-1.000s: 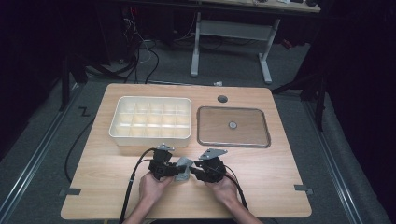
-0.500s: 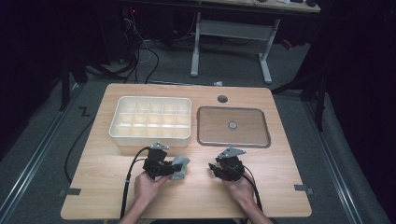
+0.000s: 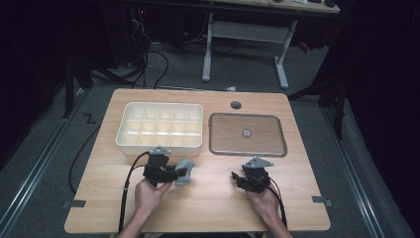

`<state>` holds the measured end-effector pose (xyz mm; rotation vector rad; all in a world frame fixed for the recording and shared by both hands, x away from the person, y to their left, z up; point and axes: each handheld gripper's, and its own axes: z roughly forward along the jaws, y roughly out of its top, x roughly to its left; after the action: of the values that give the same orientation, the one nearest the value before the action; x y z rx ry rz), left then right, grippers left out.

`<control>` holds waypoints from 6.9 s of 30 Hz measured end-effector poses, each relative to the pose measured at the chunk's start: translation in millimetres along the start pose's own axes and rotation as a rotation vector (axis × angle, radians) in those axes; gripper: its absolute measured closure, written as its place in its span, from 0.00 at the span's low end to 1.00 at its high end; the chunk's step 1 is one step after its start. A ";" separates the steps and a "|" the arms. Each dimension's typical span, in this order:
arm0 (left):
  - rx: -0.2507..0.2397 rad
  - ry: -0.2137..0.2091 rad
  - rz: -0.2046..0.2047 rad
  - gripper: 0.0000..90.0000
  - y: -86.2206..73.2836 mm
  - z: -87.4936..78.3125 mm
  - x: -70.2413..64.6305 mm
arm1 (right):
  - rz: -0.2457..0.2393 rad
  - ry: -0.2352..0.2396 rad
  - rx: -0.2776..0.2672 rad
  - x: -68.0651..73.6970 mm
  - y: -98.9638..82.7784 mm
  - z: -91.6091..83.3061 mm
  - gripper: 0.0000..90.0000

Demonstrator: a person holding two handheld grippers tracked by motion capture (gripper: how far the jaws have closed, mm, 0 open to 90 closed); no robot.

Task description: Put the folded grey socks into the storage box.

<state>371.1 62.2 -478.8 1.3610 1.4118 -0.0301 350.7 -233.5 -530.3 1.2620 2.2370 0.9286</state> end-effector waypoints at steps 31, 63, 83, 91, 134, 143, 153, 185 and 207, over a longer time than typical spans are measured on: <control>-0.088 0.024 -0.049 0.79 81.9 -17.5 17.6 | 0.007 -0.007 -0.020 -3.3 -5.3 -2.5 0.52; -0.051 0.122 -0.089 0.79 123.6 35.1 50.4 | 0.012 -0.009 -0.019 -2.1 -6.1 -3.4 0.52; 0.015 0.173 -0.120 0.80 120.6 48.5 67.8 | 0.008 -0.006 -0.020 -1.8 -6.4 -3.7 0.51; 0.031 0.199 -0.077 0.80 118.1 51.4 66.2 | 0.007 -0.005 -0.020 -1.8 -6.5 -3.8 0.51; 0.103 0.290 0.122 0.80 105.5 54.2 56.3 | 0.007 -0.005 -0.020 -1.7 -6.6 -4.0 0.51; 0.129 0.300 0.137 0.80 102.3 55.5 58.2 | 0.006 -0.005 -0.020 -1.7 -6.6 -3.9 0.51; 0.169 0.314 0.129 0.81 101.1 59.6 62.4 | 0.007 -0.005 -0.020 -1.7 -6.6 -3.9 0.51; 0.223 0.353 0.167 0.69 95.3 65.7 61.4 | 0.006 -0.005 -0.020 -1.8 -6.6 -3.9 0.51; 0.124 0.295 0.118 0.57 106.9 51.9 50.9 | 0.007 -0.005 -0.020 -1.7 -6.6 -3.9 0.51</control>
<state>494.6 98.3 -466.2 1.5987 1.5914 0.1688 345.3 -238.7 -532.3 1.2630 2.2157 0.9470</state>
